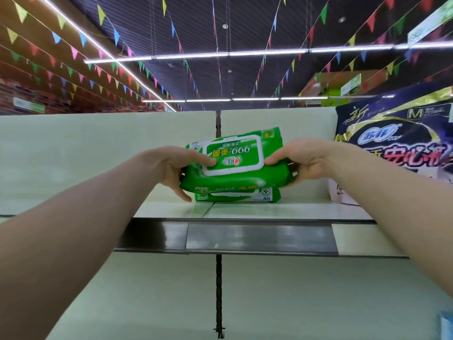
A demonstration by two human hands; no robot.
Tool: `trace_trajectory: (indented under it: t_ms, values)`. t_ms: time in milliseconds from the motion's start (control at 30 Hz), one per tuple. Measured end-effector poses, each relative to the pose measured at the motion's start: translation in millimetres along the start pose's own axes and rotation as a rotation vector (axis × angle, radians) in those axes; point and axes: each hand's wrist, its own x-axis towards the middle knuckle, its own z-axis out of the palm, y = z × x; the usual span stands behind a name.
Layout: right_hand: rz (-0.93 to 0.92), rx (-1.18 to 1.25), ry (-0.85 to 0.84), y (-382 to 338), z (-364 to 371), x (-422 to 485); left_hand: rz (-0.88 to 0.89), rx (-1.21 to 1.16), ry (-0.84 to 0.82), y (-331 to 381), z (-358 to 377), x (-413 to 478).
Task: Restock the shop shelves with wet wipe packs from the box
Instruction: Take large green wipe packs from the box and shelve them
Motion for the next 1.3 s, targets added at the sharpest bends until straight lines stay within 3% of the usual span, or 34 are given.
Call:
trace_trajectory:
  t_ms: [233,433,533,700,1033,1133,1300]
  values:
    - [0.025,-0.317,-0.055,9.6,0.5,28.6,-0.041,0.238,0.028,7.1,1.2,12.8]
    - [0.059,-0.404,-0.093,15.1,-0.7,34.0,-0.003,0.225,-0.021,-3.5,-6.8,13.1]
    - [0.013,-0.346,-0.083,14.9,-4.4,30.5,0.099,0.144,0.03,-5.7,-9.3,11.3]
    - [-0.111,-0.096,-0.058,3.9,-13.3,19.8,0.343,-0.186,0.092,13.4,-18.8,3.5]
    - [-0.222,-0.197,-0.124,-6.0,14.9,15.2,0.53,-0.378,0.108,30.9,4.7,5.2]
    - [-0.254,-0.192,-0.095,-2.6,19.9,14.1,0.525,-0.378,0.001,38.6,20.8,5.7]
    - [-0.31,0.073,-0.056,-1.4,25.2,11.8,0.321,-0.169,-0.271,17.4,27.7,9.0]
